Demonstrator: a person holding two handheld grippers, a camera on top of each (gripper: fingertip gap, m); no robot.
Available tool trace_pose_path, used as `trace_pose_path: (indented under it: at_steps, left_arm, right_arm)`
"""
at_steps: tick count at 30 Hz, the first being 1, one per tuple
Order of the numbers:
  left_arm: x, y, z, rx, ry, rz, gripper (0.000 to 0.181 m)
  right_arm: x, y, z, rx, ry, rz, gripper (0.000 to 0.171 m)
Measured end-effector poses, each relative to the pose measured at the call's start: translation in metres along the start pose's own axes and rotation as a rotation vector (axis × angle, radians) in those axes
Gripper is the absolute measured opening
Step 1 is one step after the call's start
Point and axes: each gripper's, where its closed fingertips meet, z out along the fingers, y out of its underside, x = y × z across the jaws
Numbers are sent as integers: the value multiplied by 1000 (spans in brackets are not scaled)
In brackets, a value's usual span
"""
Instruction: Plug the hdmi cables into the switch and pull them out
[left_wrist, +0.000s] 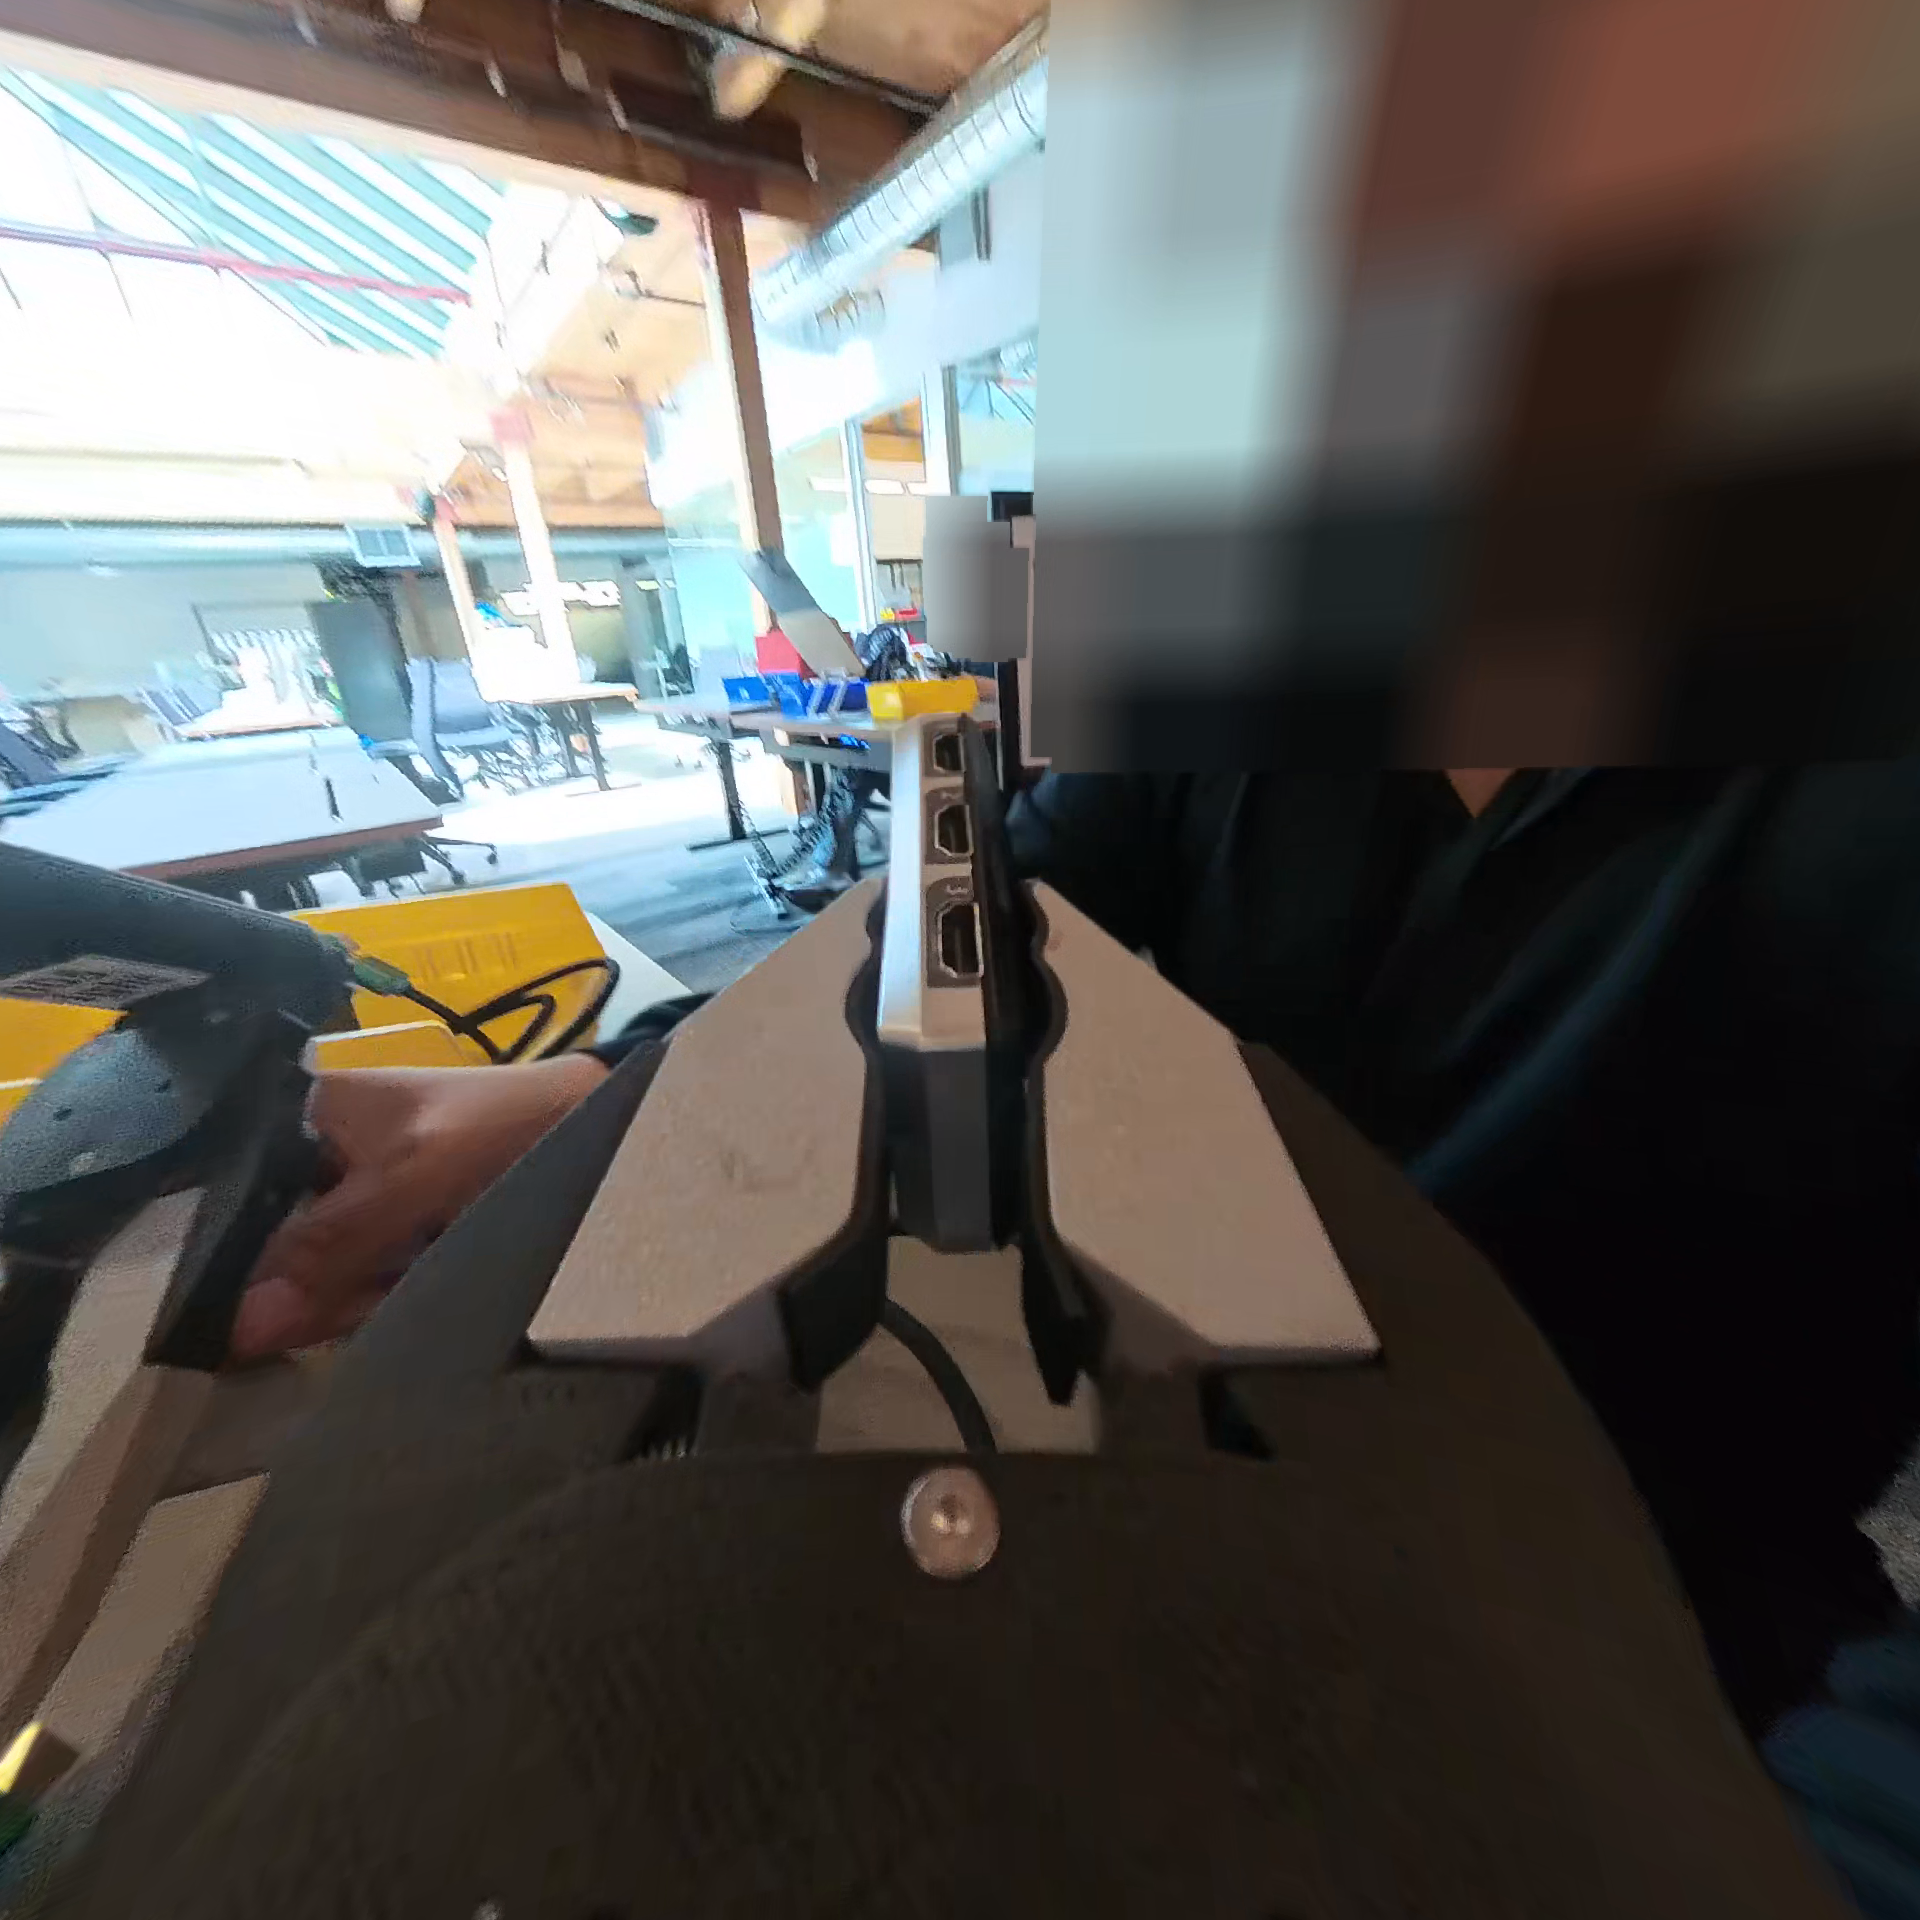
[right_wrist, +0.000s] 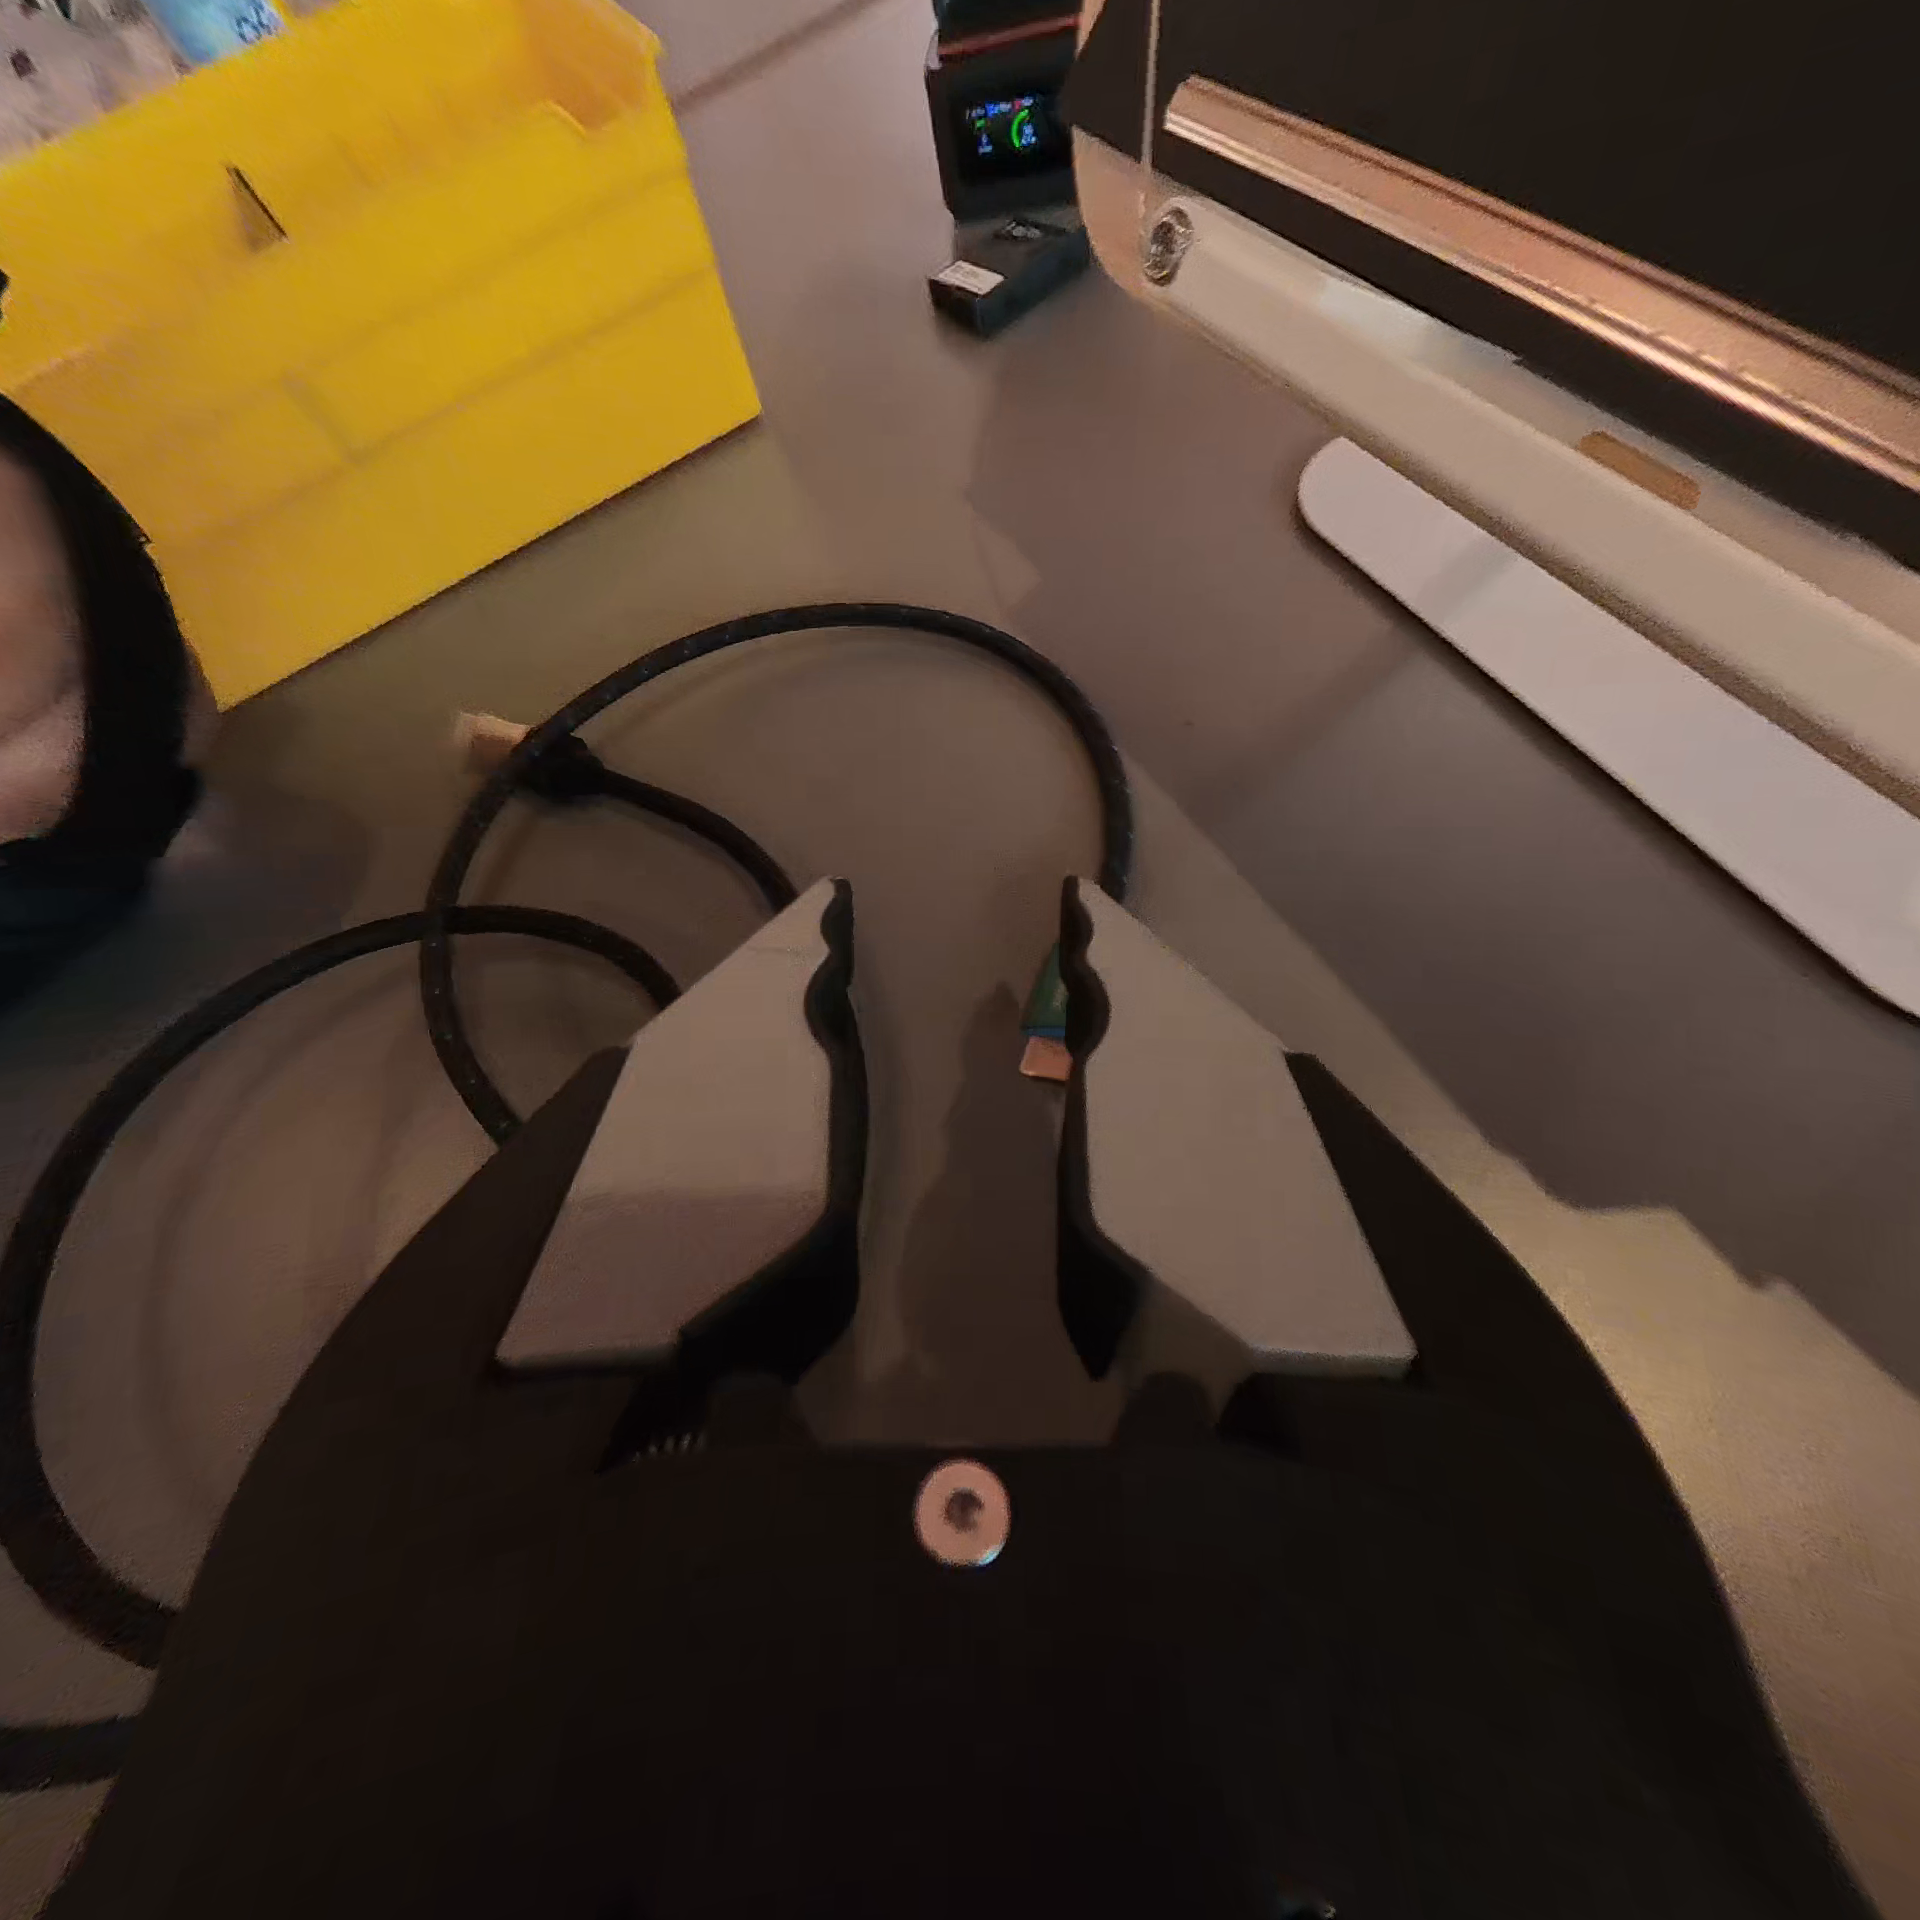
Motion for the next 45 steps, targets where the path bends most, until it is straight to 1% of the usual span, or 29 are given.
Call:
trace_pose_path:
  at_steps: [3,5,6,8,10,12,13,14,17,19,21,24,29,31,33,34,36,38,42,45]
  left_arm:
    - [2,2,-2,-6,17,-8,20]
    - [-1,-2,-5,16,-2,-6,20]
    - [-2,-3,-7,24,-11,-5,20]
    - [-5,-4,-9,34,-27,-6,20]
    - [-7,-3,-8,28,-34,-9,20]
    - [-6,-1,-5,16,-25,-10,20]
    - [-5,1,-3,6,-19,-9,20]
    - [-5,2,-2,-1,-15,-9,20]
    - [-8,6,-3,-11,-25,-22,21]
    - [-10,5,-6,0,-39,-25,21]
    - [-9,0,-9,16,-45,-12,20]
    - [-2,-8,-10,42,-28,18,20]
    - [-3,-2,-8,25,-22,8,20]
    - [-7,0,-8,28,-36,-1,20]
    - [-9,1,-8,30,-37,-14,20]
    - [-9,2,-7,21,-35,-21,20]
    - [-13,10,-3,-18,-50,-24,21]
    - [-17,19,1,-64,-72,-22,20]
    - [-26,24,0,-74,-114,-34,20]
    - [-28,20,-2,-57,-128,-32,20]
  right_arm:
    - [1,-5,15,-38,23,-12,42]
    - [16,-9,26,-96,114,-49,41]
    - [25,-6,32,-146,155,-61,42]
    - [39,5,42,-261,212,-61,34]
    - [45,20,50,-343,232,-63,36]
    - [47,19,54,-329,244,-84,28]
    - [47,19,55,-327,250,-83,8]
    - [47,18,57,-326,250,-85,5]
    - [39,20,51,-400,240,-117,5]
    - [28,0,35,-342,261,-161,4]
    - [14,-31,4,-272,284,-188,4]
    - [4,-83,-65,-180,404,-265,3]
    - [-26,-171,-202,69,545,-300,3]
    - [-28,-195,-262,157,633,-299,3]
    - [-26,-211,-316,263,688,-255,3]
    - [-27,-216,-339,333,677,-215,3]
    - [-33,-220,-373,475,586,-115,2]
    - [-30,-212,-397,511,574,-68,3]
    - [-7,-180,-431,397,675,-84,3]
    - [14,-149,-446,294,772,-98,3]
